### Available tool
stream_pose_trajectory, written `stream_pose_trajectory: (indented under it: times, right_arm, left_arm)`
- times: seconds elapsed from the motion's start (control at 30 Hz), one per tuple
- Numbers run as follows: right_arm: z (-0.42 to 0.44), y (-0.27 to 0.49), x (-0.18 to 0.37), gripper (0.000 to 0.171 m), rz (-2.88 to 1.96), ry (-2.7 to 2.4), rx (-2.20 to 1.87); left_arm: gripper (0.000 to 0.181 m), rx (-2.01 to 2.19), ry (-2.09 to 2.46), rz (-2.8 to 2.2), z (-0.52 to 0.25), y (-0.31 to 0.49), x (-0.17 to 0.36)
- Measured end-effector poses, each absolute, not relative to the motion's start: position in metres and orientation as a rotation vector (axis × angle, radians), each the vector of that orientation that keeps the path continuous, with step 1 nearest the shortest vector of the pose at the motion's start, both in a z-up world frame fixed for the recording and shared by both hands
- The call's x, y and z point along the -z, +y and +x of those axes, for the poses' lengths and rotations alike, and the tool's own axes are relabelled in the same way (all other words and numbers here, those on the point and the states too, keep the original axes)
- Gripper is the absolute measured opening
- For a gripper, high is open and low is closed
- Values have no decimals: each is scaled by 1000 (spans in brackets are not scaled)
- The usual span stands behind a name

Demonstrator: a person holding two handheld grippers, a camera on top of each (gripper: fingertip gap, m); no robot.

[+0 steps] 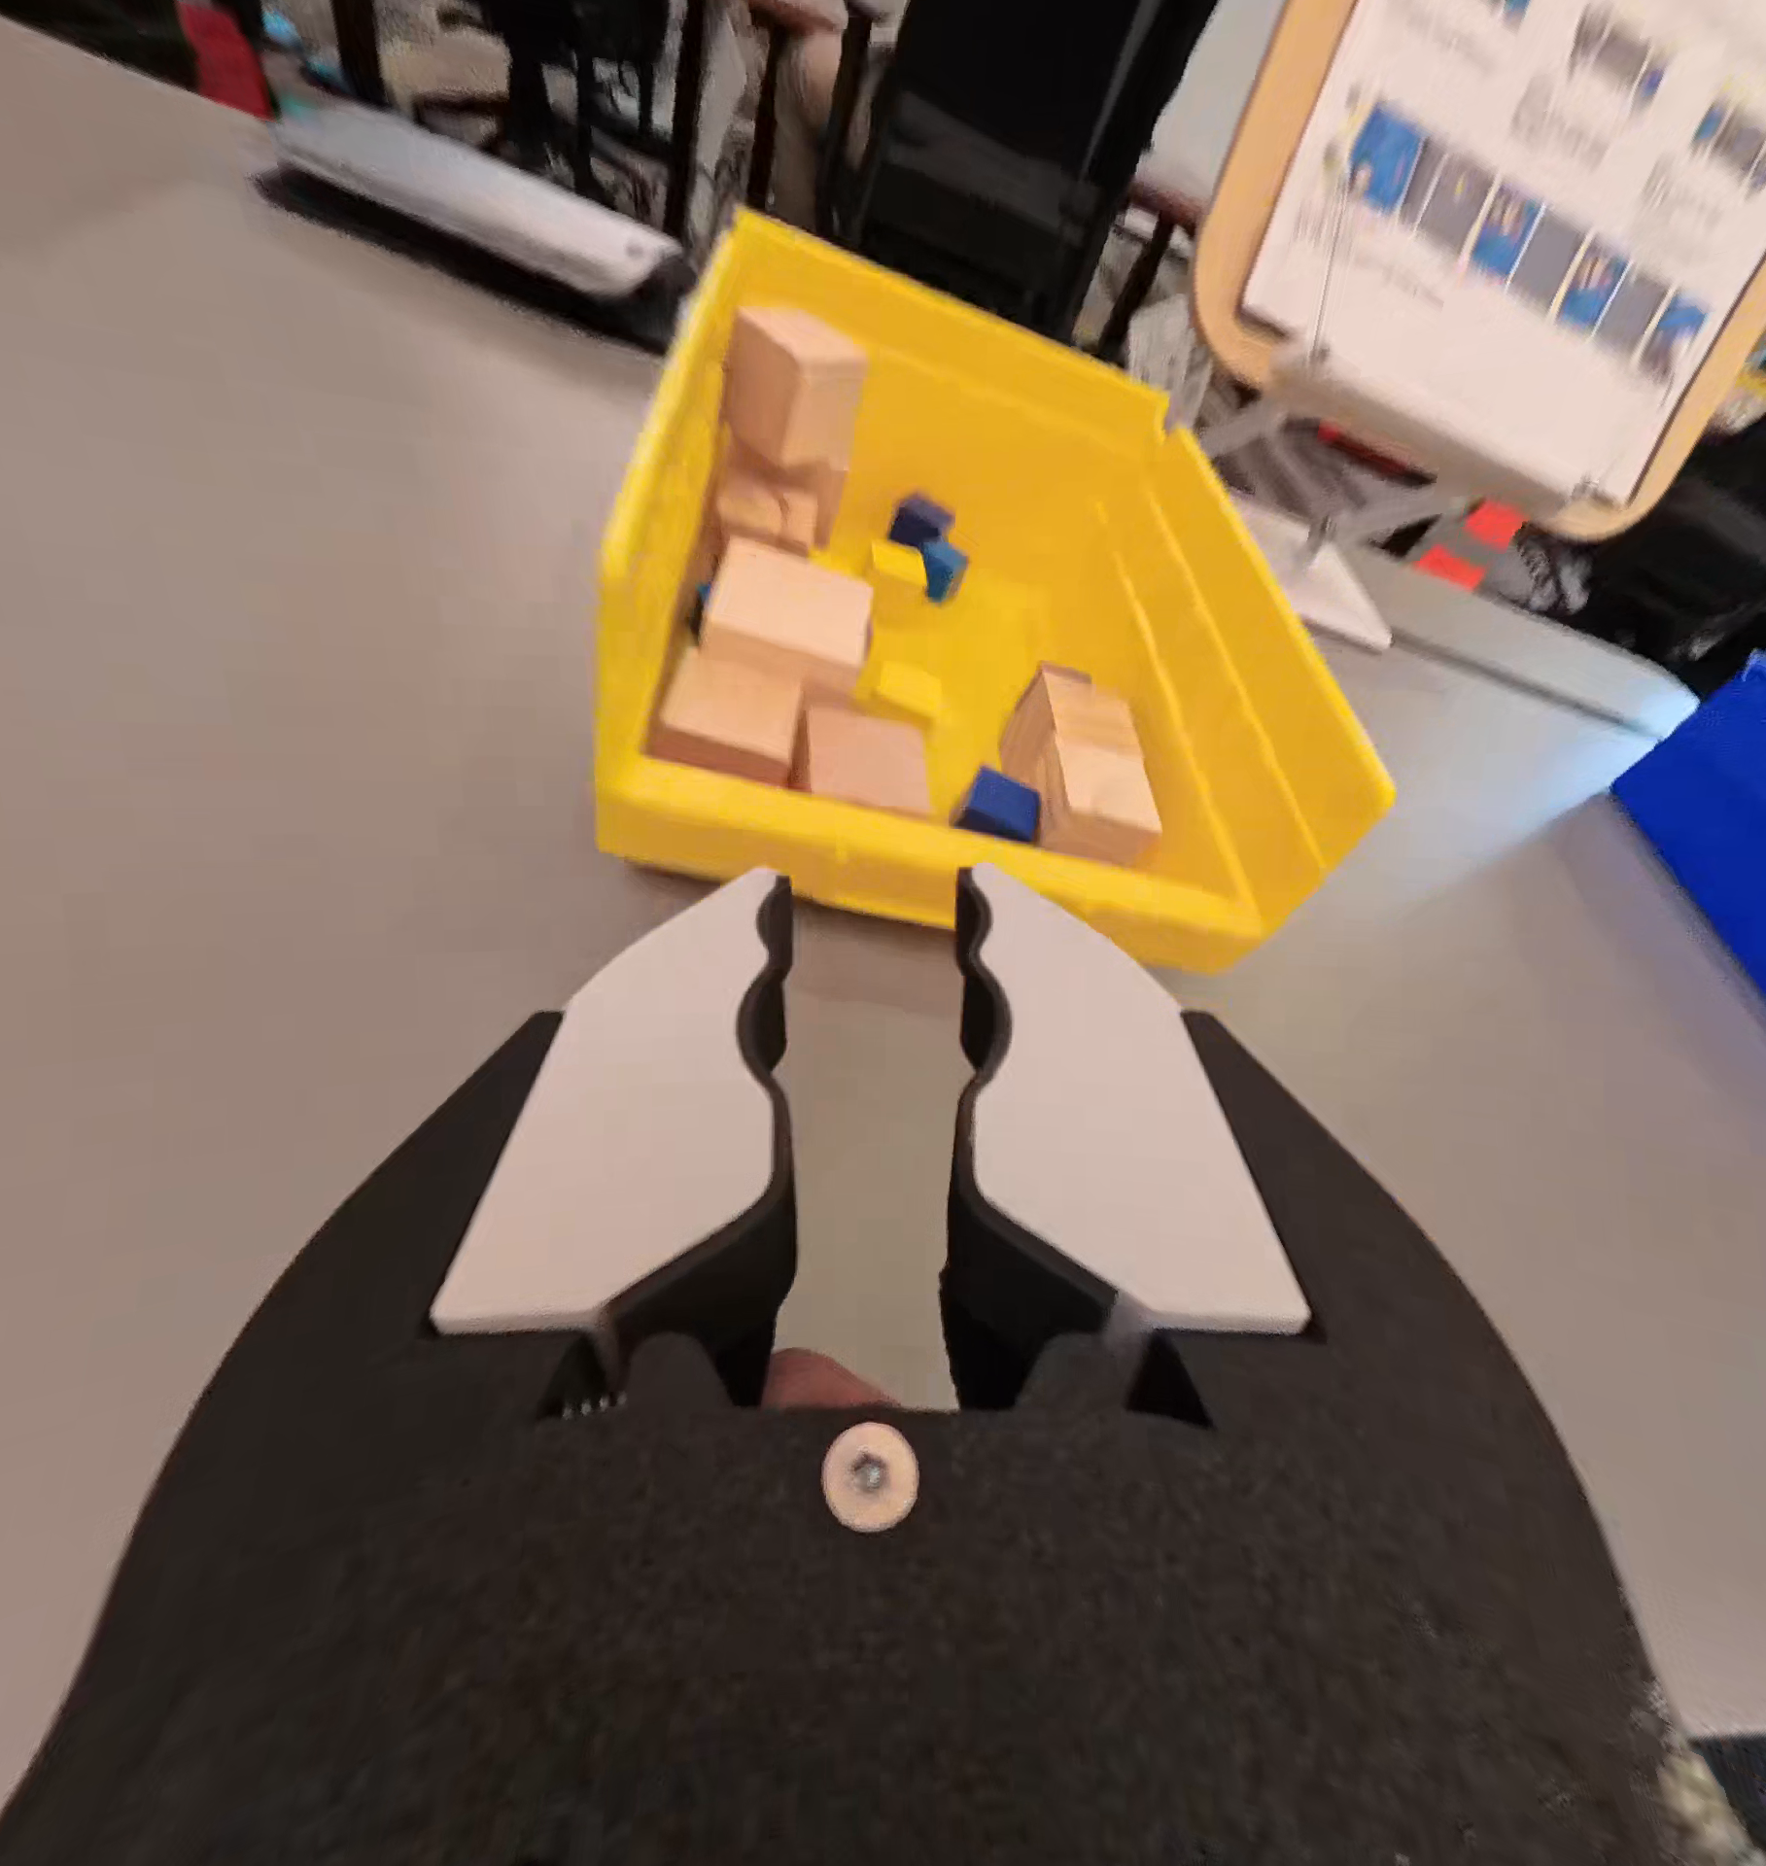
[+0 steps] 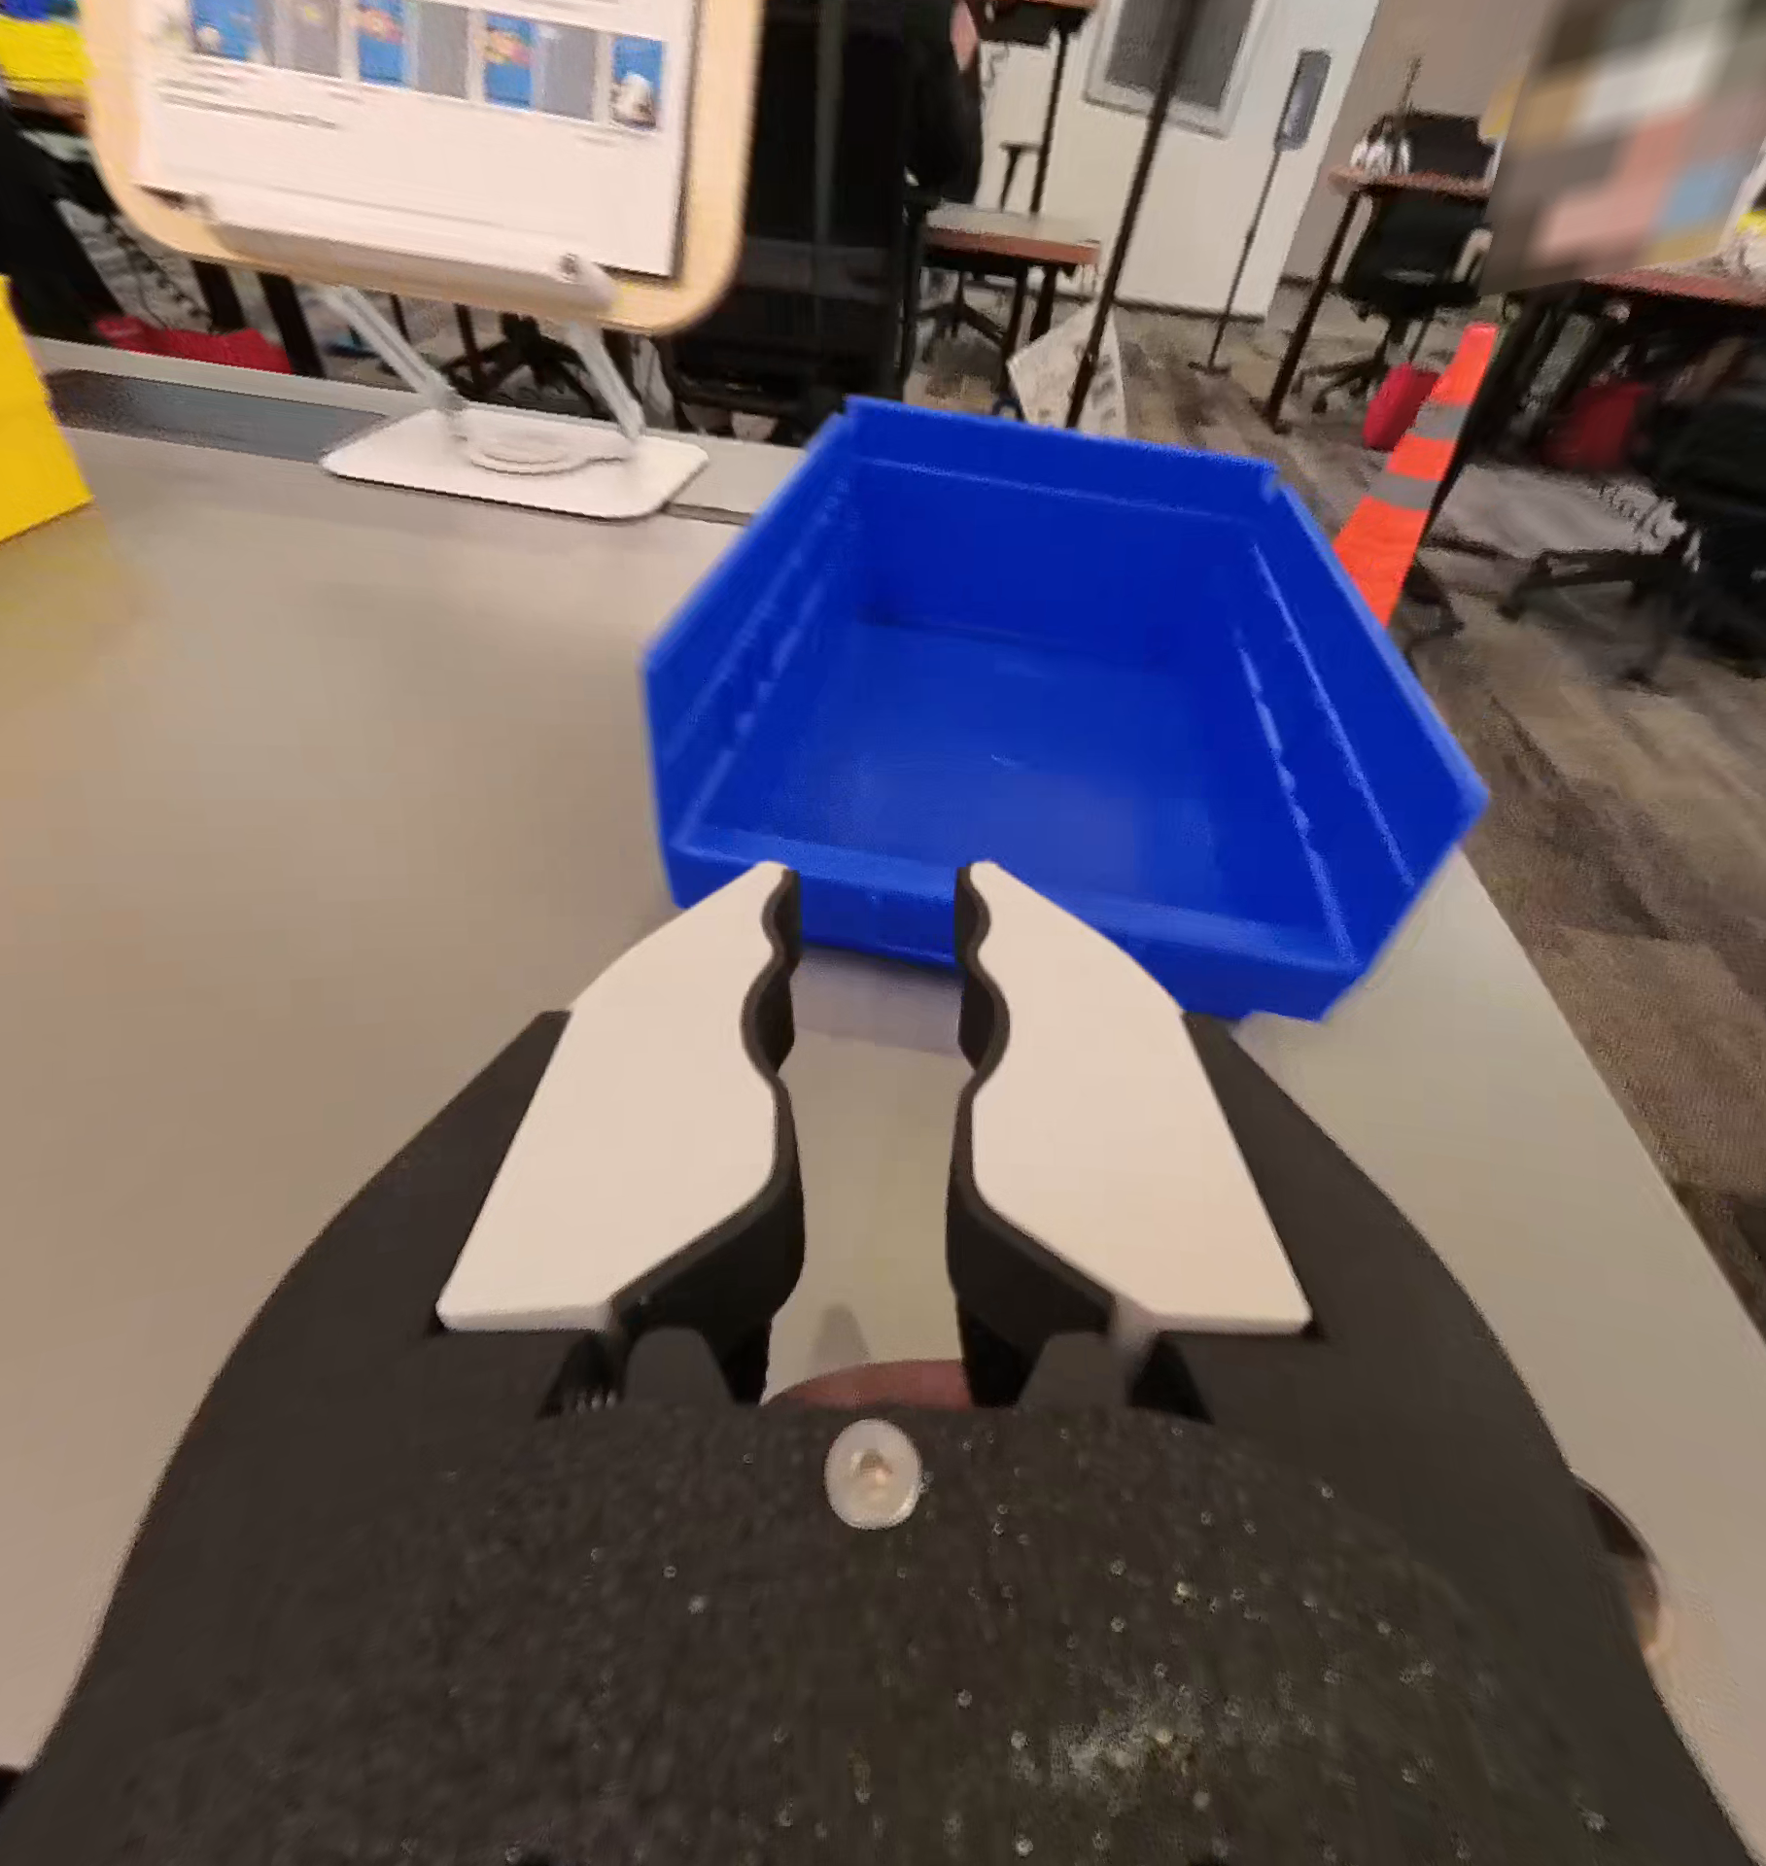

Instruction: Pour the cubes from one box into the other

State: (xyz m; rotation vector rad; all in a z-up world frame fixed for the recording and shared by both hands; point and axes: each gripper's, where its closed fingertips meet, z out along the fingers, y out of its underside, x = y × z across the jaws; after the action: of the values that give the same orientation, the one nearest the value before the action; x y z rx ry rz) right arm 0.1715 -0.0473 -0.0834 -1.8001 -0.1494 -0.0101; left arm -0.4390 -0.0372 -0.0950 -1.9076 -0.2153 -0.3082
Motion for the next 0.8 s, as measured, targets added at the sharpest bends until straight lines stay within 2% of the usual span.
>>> stream_pose_trajectory:
  times: [0.1,0.2,0.47,0.8]
  right_arm:
    - [208,-45,92,28,-1844,-24,-8]
    - [208,-38,99,28,-1850,20,-95]
    - [198,-28,103,24,-1869,-50,-16]
    - [197,-31,107,23,-1878,2,-105]
  left_arm:
    - [30,279,-110,-1977,-409,-37,110]
    - [30,182,-26,-1967,-400,-36,109]
    - [28,208,-41,-1991,-407,-31,118]
    - [25,192,-40,-1991,-412,-31,118]
